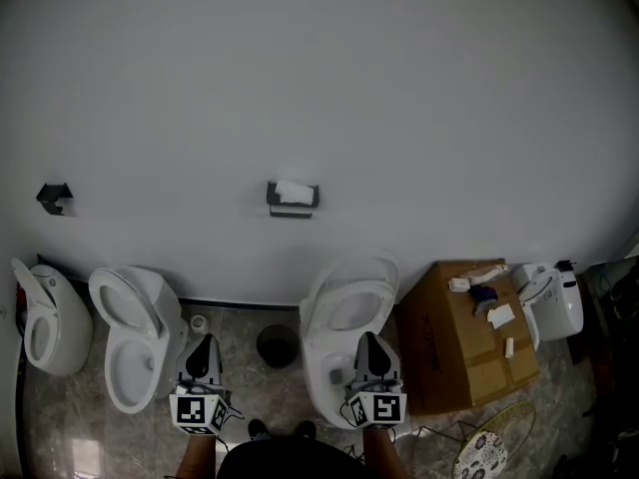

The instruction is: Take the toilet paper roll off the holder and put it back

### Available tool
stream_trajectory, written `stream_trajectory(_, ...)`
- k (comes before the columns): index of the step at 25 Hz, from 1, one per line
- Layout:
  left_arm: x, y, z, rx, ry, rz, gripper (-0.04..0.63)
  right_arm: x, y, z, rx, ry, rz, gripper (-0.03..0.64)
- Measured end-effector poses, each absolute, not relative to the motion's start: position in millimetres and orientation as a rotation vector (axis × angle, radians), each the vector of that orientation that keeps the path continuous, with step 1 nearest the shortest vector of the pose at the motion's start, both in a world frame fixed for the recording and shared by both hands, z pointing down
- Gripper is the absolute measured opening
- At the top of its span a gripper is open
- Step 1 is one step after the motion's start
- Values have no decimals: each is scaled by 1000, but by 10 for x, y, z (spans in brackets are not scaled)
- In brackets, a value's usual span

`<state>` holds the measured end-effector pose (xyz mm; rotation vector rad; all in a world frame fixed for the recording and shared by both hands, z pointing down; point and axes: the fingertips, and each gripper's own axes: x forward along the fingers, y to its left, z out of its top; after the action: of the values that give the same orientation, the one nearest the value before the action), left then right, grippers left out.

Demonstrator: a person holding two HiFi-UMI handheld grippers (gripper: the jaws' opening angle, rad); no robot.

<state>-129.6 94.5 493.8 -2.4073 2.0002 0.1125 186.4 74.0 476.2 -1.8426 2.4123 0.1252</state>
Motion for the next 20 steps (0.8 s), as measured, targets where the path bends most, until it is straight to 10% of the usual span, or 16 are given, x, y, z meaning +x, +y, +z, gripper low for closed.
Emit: stream_trajectory(20, -1197, 879, 5001, -2445, 1965, 103, 3, 1839, 716, 4846, -1824, 2457, 102, 108)
